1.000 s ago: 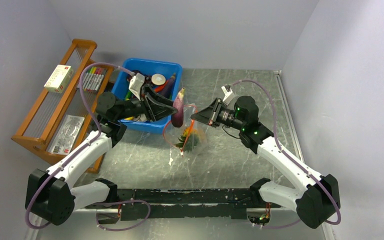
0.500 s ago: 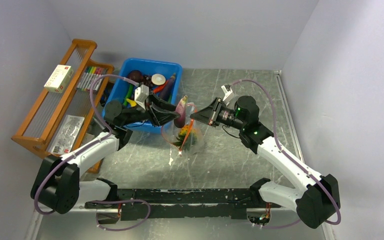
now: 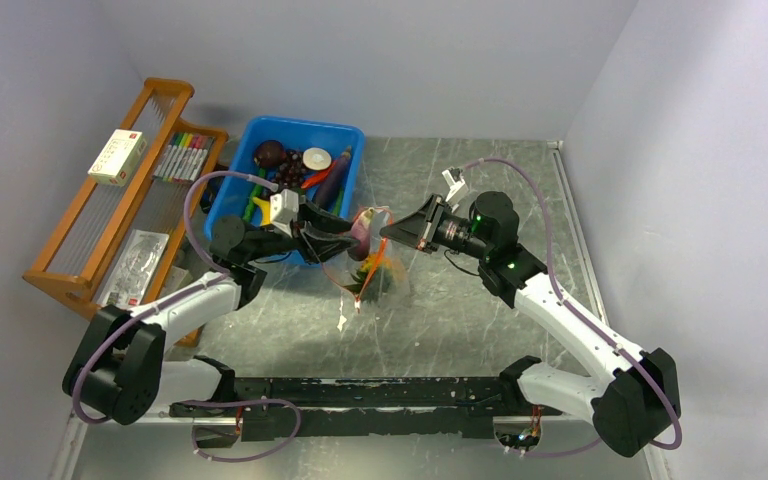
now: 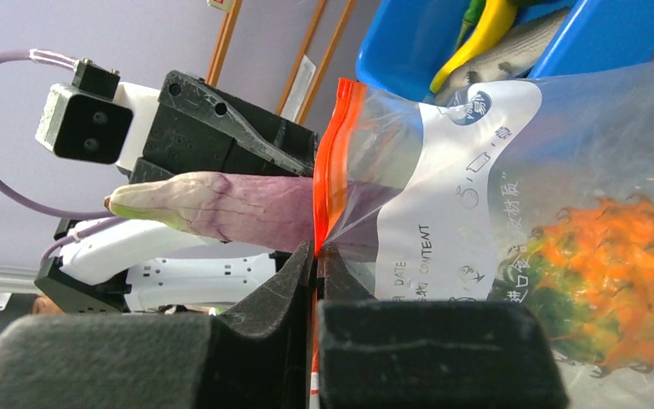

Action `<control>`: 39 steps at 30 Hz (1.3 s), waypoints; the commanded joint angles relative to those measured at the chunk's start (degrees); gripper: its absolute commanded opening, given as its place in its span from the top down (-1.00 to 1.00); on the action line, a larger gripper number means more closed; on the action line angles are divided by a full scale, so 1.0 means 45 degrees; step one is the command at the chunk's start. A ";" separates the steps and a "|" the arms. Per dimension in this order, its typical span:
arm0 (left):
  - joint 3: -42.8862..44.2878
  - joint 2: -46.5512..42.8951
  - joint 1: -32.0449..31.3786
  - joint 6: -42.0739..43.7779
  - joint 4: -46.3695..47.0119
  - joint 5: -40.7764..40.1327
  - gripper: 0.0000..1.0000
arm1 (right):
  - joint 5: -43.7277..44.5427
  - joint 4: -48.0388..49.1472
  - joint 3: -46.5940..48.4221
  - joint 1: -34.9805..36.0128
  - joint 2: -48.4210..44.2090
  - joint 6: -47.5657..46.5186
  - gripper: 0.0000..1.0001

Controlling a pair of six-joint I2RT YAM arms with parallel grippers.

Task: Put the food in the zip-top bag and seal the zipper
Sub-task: Place the fake vegetable in the zipper food storage bag, then adjust the zipper on the food storage bag.

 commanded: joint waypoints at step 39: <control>0.2720 -0.2535 -0.0394 0.5920 -1.2688 -0.5513 -0.25 | -0.2137 0.0883 0.1449 -0.0126 0.1067 -0.1748 1.00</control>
